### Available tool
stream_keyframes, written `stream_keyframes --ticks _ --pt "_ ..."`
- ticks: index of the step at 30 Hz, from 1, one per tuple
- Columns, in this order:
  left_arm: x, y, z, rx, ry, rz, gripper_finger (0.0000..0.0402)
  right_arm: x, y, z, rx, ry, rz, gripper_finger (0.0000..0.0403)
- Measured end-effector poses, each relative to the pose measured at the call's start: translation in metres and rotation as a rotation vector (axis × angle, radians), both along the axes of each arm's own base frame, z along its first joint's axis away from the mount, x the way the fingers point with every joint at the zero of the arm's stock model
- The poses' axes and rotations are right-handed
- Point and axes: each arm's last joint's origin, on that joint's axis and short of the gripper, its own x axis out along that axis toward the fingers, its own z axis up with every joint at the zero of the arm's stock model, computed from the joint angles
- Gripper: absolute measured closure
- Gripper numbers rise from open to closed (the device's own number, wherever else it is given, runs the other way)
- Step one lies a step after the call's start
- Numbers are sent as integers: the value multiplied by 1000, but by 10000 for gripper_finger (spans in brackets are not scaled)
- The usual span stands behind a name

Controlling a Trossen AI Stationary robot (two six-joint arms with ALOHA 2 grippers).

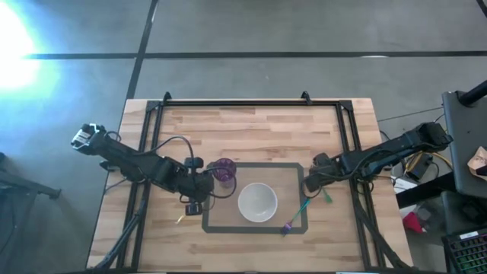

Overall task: Pick & Place Utensil
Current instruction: Put the green spoon on the white bowl

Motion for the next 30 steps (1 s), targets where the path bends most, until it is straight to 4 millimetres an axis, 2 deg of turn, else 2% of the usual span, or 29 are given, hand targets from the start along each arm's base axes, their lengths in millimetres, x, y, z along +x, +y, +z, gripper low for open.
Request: stream_keyframes --ticks 16,21,30 --pt "10 -4 10 -54 -125 2 275 36 8 62 -167 -251 251 394" --pt "13 -3 21 -39 -169 -31 275 41 13 70 -228 -304 322 394" --pt "27 9 50 47 -348 -34 275 44 14 72 -293 -327 409 394"
